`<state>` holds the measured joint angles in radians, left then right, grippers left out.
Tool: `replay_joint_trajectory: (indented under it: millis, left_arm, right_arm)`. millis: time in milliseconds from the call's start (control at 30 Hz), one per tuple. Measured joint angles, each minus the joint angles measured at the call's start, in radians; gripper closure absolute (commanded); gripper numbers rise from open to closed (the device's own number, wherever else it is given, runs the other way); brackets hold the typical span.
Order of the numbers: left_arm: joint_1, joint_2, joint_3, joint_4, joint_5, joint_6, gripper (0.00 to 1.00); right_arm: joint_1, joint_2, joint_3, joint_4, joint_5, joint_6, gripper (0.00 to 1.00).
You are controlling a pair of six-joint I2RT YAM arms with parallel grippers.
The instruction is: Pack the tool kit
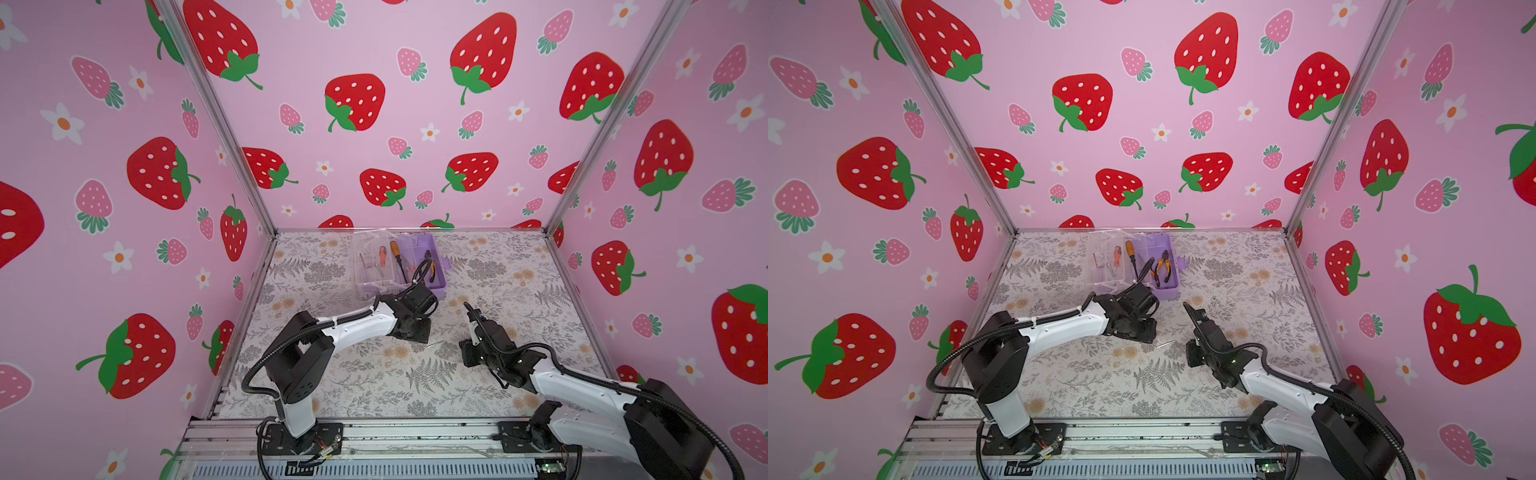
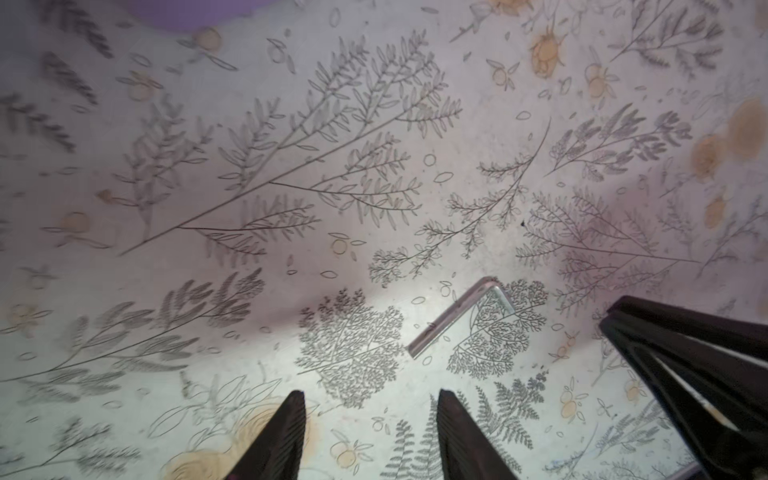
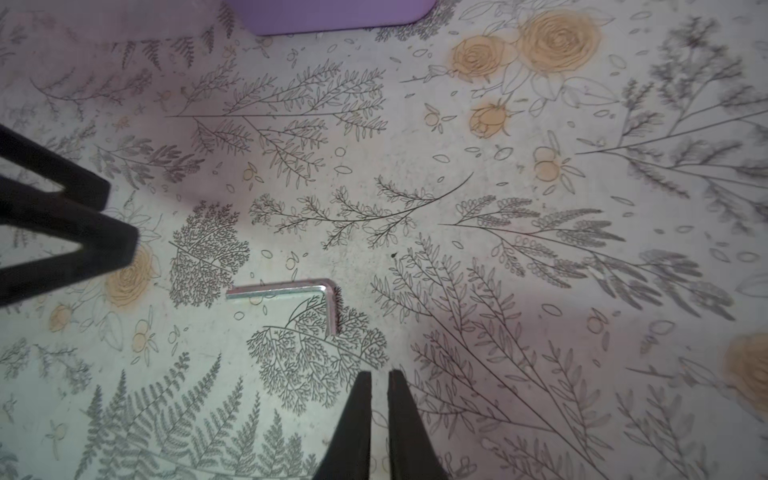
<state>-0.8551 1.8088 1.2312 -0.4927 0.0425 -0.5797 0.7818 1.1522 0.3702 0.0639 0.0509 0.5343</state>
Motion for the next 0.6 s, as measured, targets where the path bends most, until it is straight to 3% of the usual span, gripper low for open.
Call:
replay_joint_trajectory:
  millis: [167, 367, 600]
  left_arm:
    - [-0.038, 0.074, 0.037, 0.053, 0.021, 0.005, 0.41]
    - [-0.082, 0.130, 0.080, 0.066, -0.007, 0.028, 0.40]
    - [-0.126, 0.200, 0.167, 0.026, -0.072, 0.066, 0.46]
  right_arm:
    - [-0.077, 0.028, -0.012, 0.031, -0.117, 0.045, 0.93]
    - [-0.206, -0.050, -0.051, 0.043, -0.212, 0.065, 0.92]
    - [-0.282, -0.079, -0.058, 0.048, -0.277, 0.068, 0.88]
